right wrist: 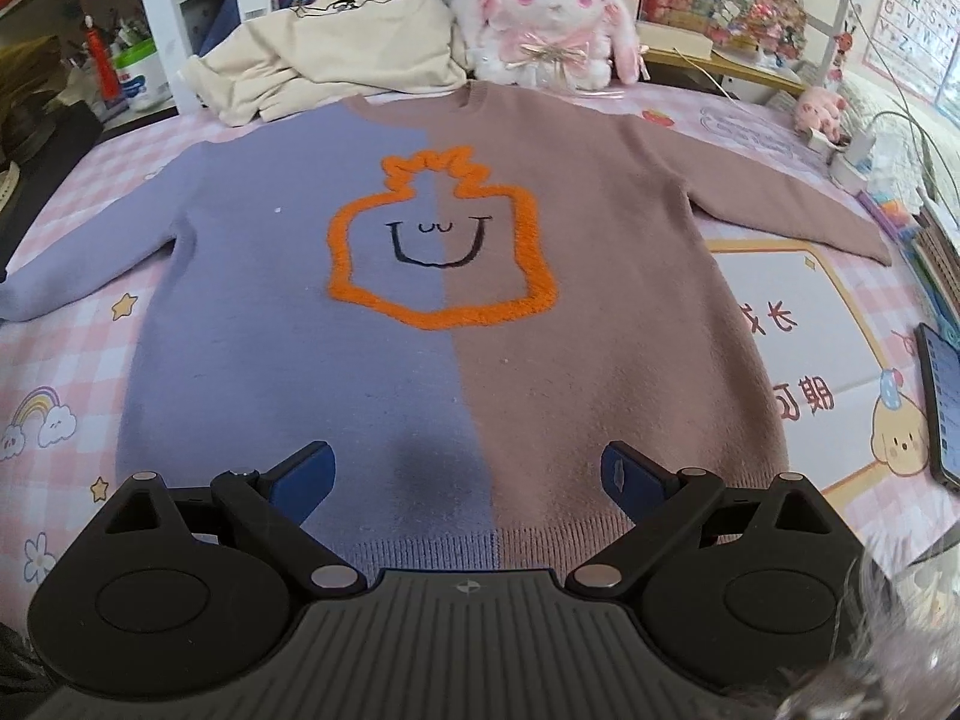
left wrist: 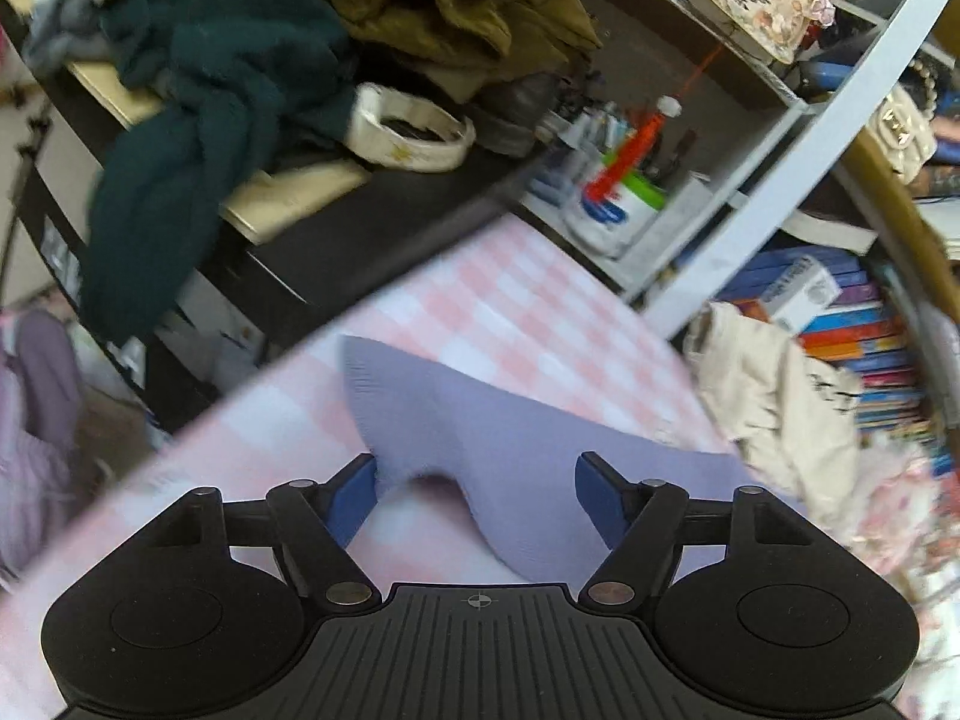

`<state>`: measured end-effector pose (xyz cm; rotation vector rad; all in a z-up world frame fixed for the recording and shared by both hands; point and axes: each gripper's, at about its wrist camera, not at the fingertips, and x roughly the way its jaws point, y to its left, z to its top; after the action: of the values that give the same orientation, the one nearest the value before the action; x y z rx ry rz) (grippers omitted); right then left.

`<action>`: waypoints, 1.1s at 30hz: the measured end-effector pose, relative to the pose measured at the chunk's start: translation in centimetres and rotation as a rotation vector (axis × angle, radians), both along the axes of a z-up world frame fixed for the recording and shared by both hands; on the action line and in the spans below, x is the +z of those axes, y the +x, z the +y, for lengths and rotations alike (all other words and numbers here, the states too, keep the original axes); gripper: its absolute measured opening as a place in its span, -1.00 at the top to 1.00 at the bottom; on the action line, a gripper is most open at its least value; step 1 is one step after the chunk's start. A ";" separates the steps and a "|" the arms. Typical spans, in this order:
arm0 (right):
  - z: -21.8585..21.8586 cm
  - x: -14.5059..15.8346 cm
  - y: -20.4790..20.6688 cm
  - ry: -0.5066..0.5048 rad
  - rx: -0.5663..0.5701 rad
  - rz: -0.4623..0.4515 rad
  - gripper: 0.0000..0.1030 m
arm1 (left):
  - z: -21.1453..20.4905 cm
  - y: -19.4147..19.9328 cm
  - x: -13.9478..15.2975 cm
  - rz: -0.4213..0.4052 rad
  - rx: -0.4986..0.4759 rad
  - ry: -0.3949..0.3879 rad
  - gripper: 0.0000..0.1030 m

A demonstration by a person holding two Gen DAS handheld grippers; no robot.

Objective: Fold clothes
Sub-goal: 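Move the left tool to the lavender sleeve cuff and grasp it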

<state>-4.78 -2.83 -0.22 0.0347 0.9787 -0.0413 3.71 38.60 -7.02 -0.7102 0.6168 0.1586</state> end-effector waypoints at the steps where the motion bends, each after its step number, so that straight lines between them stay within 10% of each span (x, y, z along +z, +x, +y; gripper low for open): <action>1: 0.0 0.0 0.0 0.000 0.000 0.000 -0.87 | -0.4 0.1 -0.1 -0.004 -0.011 -0.016 -0.39; 21: 0.5 0.0 -0.5 -0.001 -0.001 0.015 -0.87 | 3.2 0.0 -1.3 -0.058 0.131 -0.220 -0.31; 33: 1.2 -0.2 -1.3 -0.034 0.079 0.002 -0.87 | 5.0 -0.8 -2.9 -0.013 0.256 -0.324 0.85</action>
<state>-6.08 -1.60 -0.37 -0.0352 0.9801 0.0141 2.94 43.59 -9.89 -1.1031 0.5431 0.2949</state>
